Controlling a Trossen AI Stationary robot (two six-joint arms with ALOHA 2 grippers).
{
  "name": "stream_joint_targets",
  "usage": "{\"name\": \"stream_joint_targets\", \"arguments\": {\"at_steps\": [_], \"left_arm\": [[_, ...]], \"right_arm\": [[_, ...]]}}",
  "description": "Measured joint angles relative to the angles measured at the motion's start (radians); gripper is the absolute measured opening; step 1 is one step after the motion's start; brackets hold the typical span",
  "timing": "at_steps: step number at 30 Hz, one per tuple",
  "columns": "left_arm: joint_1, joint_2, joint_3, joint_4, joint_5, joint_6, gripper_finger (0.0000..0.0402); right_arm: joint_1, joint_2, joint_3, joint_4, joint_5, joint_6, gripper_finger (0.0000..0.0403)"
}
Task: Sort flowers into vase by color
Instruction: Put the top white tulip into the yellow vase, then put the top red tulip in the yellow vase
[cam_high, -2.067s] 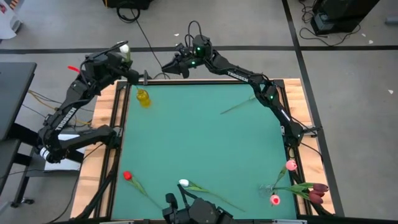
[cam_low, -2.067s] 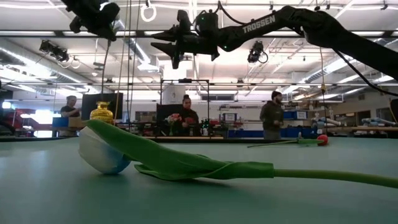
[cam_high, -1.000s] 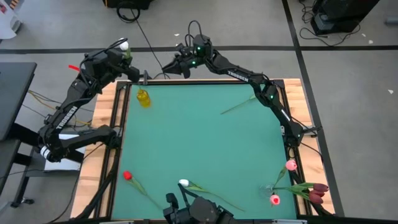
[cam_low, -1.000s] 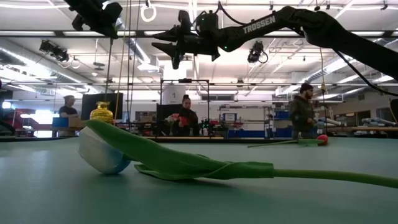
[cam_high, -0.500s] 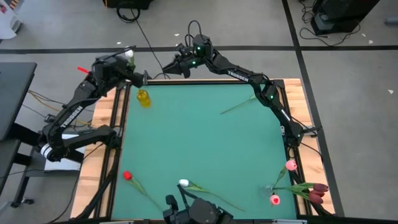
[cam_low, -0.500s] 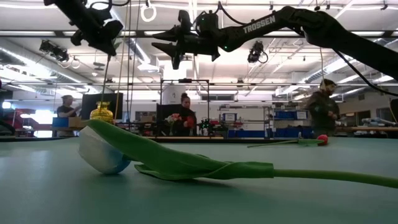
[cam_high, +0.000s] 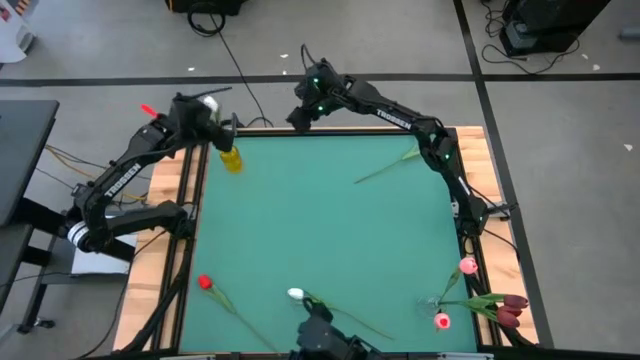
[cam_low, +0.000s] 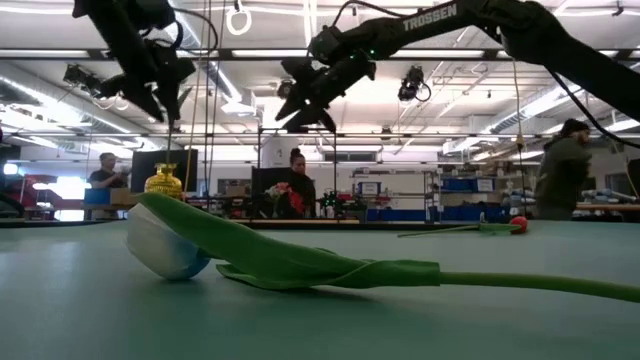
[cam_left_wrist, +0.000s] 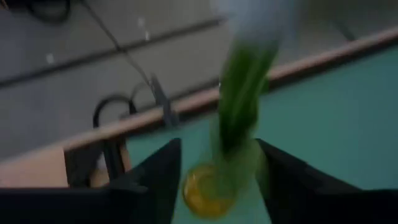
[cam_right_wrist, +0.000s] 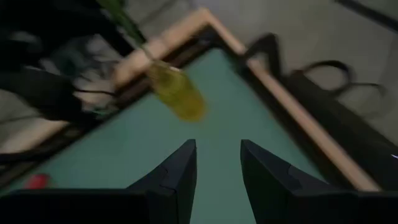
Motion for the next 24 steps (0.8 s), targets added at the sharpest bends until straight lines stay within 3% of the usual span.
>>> {"name": "stream_joint_targets", "arguments": {"at_steps": [4, 7, 10, 16, 24], "left_arm": [[0.0, 0.004, 0.002, -0.084, 0.028, -0.034, 0.0259], [0.0, 0.003, 0.033, -0.177, 0.053, -0.066, 0.0279], [0.0, 0.002, 0.089, -0.292, 0.062, -0.106, 0.0283], [0.0, 0.001, 0.203, -0.504, 0.062, -0.14, 0.0283], [-0.001, -0.033, 0.29, -0.551, 0.062, -0.135, 0.0283]], "right_arm": [[0.001, -0.015, 0.001, -0.082, 0.024, 0.059, 0.0132], [-0.001, -0.012, 0.001, -0.173, 0.032, 0.175, 0.0132], [-0.008, -0.009, 0.001, -0.31, 0.138, 0.247, 0.0132], [-0.035, -0.009, 0.001, -0.61, 0.506, 0.469, 0.0132], [-0.152, -0.007, -0.057, -0.863, 0.555, 0.531, 0.0134]]}}
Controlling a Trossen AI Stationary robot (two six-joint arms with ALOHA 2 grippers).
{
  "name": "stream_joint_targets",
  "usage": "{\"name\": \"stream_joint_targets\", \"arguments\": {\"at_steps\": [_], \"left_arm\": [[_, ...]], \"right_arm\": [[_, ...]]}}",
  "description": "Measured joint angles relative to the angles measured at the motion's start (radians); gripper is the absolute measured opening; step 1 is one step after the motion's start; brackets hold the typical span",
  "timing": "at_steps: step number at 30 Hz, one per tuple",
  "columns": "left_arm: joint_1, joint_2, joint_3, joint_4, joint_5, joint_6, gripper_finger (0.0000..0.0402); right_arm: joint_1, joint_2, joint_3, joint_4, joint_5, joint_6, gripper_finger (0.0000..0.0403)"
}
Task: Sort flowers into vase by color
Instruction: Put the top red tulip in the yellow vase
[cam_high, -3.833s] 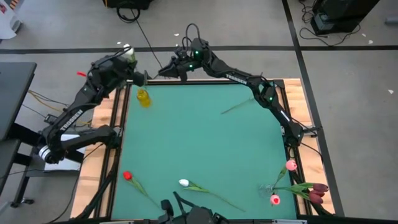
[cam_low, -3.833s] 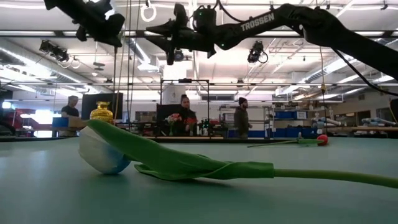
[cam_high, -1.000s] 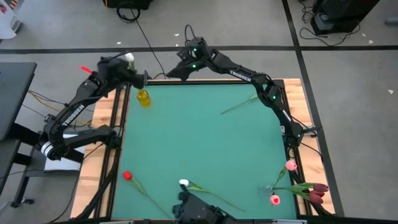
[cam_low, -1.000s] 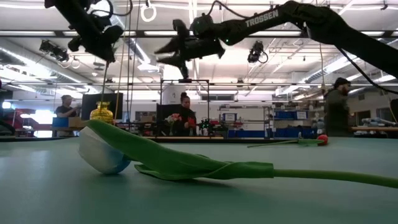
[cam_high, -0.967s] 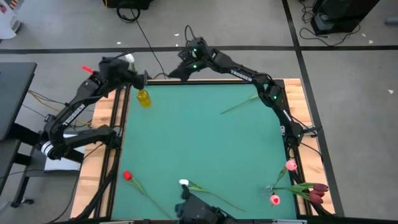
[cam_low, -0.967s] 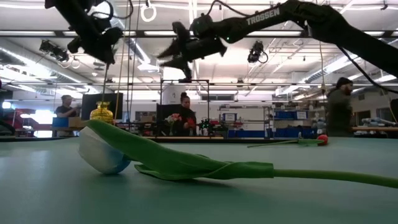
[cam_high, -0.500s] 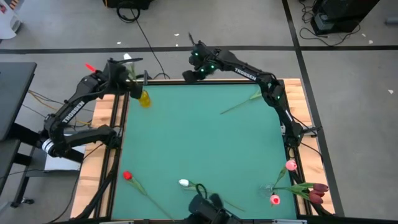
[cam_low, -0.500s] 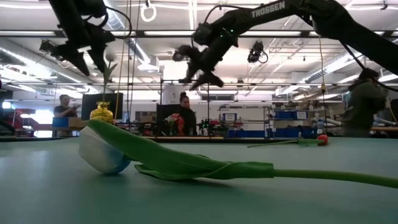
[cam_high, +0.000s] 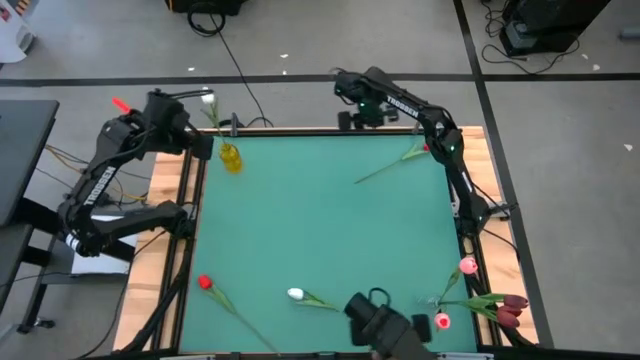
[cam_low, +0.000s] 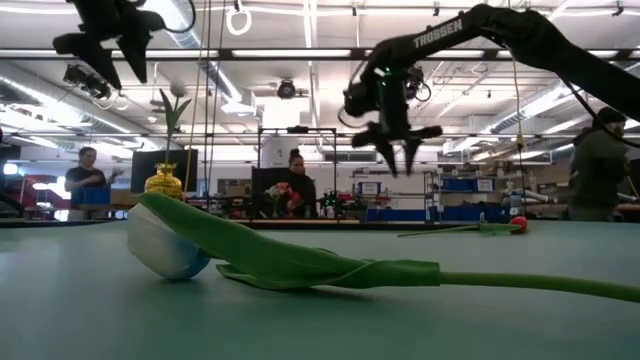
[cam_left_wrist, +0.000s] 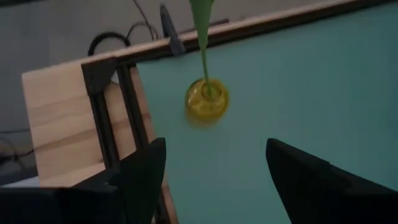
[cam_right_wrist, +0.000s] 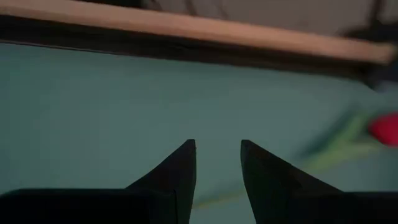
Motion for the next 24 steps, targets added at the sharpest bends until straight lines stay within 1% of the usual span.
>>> {"name": "stream_joint_targets", "arguments": {"at_steps": [2, 3, 6, 12, 16, 20, 24], "left_arm": [[0.0, -0.018, 0.02, 0.001, 0.0, -0.01, 0.0283], [0.0, -0.028, 0.029, 0.002, 0.0, -0.016, 0.0283], [0.0, -0.06, 0.045, 0.0, 0.0, -0.032, 0.0283], [0.0, -0.125, 0.047, 0.0, 0.0, -0.076, 0.0283], [0.0, -0.136, 0.047, 0.0, 0.0, -0.076, 0.0283], [0.0, -0.131, 0.045, 0.008, -0.001, -0.075, 0.0283], [0.0, -0.128, 0.037, 0.012, 0.0, -0.072, 0.0283]], "right_arm": [[-0.027, 0.0, -0.041, -0.044, 0.01, 0.039, 0.0134], [-0.039, 0.0, -0.069, -0.038, 0.005, 0.042, 0.0133], [-0.069, -0.009, -0.145, -0.04, -0.05, 0.103, 0.0133], [-0.07, -0.01, -0.233, -0.024, -0.079, 0.233, 0.0133], [-0.029, -0.011, -0.236, 0.065, -0.105, 0.255, 0.0133], [0.014, -0.011, -0.196, 0.122, -0.146, 0.258, 0.0132], [0.06, -0.011, -0.148, 0.161, -0.148, 0.265, 0.0132]]}}
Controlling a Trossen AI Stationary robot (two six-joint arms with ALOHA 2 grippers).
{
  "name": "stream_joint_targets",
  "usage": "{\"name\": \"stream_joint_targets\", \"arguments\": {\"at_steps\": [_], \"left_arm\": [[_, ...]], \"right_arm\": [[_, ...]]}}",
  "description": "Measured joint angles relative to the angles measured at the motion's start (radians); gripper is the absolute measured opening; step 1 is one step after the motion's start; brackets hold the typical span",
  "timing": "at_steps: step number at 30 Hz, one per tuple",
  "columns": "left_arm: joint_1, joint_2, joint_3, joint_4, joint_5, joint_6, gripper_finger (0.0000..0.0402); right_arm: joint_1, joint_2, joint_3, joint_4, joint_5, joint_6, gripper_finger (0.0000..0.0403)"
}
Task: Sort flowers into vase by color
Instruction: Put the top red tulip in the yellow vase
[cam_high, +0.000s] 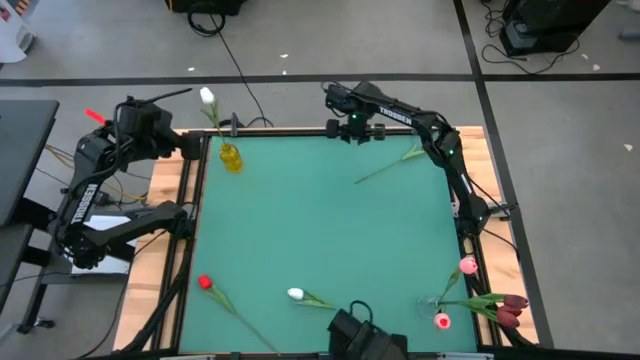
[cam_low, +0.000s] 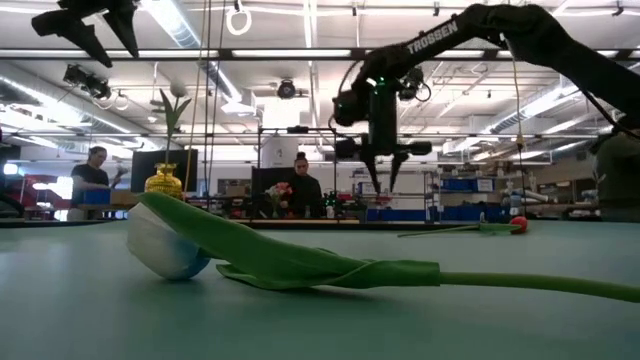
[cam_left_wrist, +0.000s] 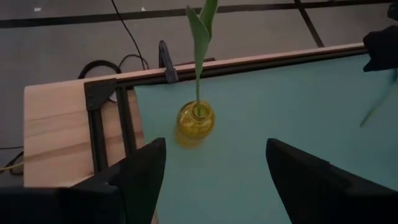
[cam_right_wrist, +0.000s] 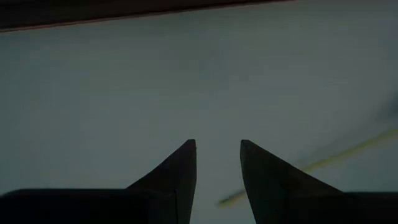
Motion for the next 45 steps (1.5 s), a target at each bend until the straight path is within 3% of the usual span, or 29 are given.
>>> {"name": "stream_joint_targets", "arguments": {"at_steps": [7, 13, 17, 22, 28, 34, 39, 45], "left_arm": [[0.0, 0.002, 0.0, -0.005, 0.056, 0.1, 0.0283], [0.0, 0.002, 0.0, -0.022, 0.202, 0.254, 0.0283], [0.0, 0.002, -0.001, -0.066, 0.264, 0.321, 0.0283], [0.0, 0.002, -0.001, -0.099, 0.267, 0.377, 0.0283], [0.0, 0.002, -0.001, -0.106, 0.299, 0.393, 0.0283], [0.0, 0.002, -0.001, -0.082, 0.299, 0.399, 0.0283], [-0.025, 0.032, -0.002, -0.05, 0.3, 0.419, 0.0283], [-0.095, 0.081, -0.002, -0.012, 0.301, 0.418, 0.0283]], "right_arm": [[0.117, -0.001, 0.036, 0.096, -0.005, 0.163, 0.0132], [0.282, -0.001, 0.037, 0.119, 0.059, 0.446, 0.0132], [0.4, -0.002, 0.009, 0.015, 0.107, 0.666, 0.0132], [0.488, -0.002, -0.054, -0.144, 0.072, 0.855, 0.0132], [0.565, -0.052, -0.125, -0.126, 0.048, 0.966, 0.0132], [0.662, -0.164, -0.288, -0.084, 0.049, 1.14, 0.0132], [0.75, -0.302, -0.507, 0.085, 0.043, 1.303, 0.0132], [0.657, -0.397, -0.665, 0.245, 0.1, 1.308, 0.0132]]}}
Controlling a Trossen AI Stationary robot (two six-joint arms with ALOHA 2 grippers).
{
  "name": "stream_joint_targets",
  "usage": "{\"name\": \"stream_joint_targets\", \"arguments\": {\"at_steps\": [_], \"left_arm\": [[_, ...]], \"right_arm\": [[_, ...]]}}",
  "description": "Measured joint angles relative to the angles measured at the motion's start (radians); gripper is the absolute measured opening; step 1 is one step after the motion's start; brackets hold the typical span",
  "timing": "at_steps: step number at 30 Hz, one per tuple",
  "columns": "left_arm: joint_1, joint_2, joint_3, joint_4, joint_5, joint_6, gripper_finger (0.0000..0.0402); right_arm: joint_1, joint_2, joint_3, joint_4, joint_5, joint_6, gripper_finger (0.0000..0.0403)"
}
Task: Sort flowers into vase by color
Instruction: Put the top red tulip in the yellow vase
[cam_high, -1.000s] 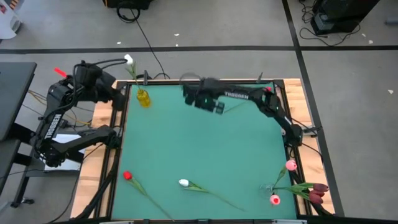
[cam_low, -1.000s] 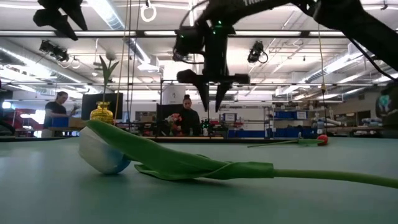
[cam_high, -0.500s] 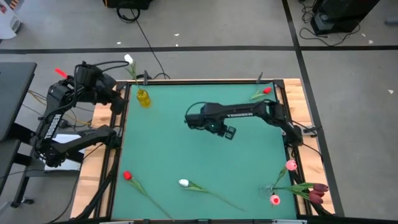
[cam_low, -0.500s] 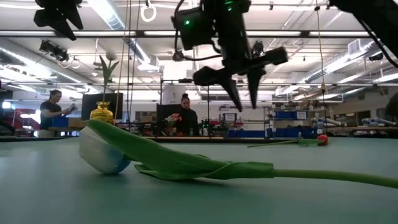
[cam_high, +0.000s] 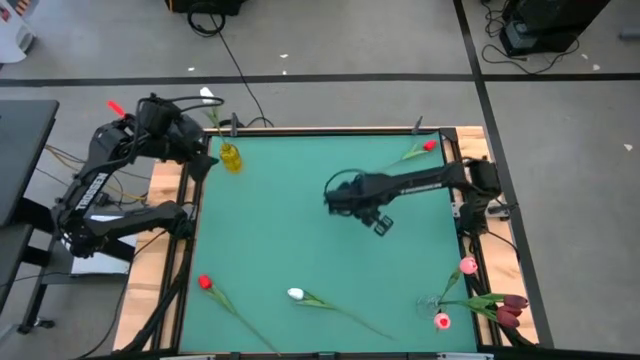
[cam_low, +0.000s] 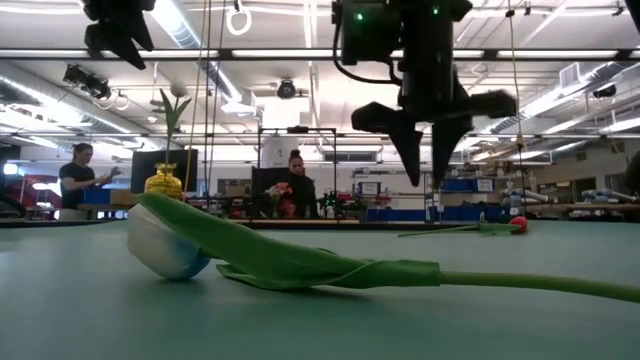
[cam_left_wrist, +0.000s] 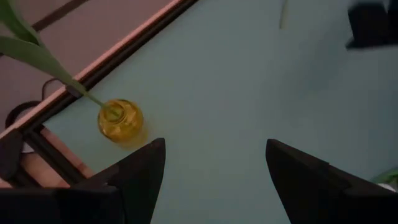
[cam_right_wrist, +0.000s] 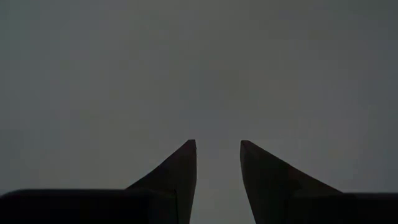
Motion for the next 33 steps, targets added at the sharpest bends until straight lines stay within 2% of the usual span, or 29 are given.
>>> {"name": "stream_joint_targets", "arguments": {"at_steps": [5, 9, 15, 19, 33], "left_arm": [[-0.006, 0.021, 0.0, -0.006, -0.001, -0.009, 0.0283], [-0.006, 0.027, 0.0, -0.005, -0.001, -0.026, 0.0283], [-0.005, 0.027, 0.0, 0.005, -0.001, -0.077, 0.0283], [-0.005, 0.026, 0.0, 0.004, -0.004, -0.105, 0.0283], [-0.005, 0.032, 0.0, 0.042, -0.06, -0.161, 0.0283]], "right_arm": [[-0.121, -0.071, -0.05, 0.022, 0.167, -0.034, 0.0132], [-0.231, -0.11, -0.096, -0.04, 0.223, -0.065, 0.0132], [-0.43, -0.135, -0.204, 0.034, 0.204, -0.189, 0.0132], [-0.538, -0.135, -0.254, 0.135, 0.153, -0.281, 0.0132], [-0.727, -0.132, -0.34, 0.235, 0.114, -0.432, 0.0132]]}}
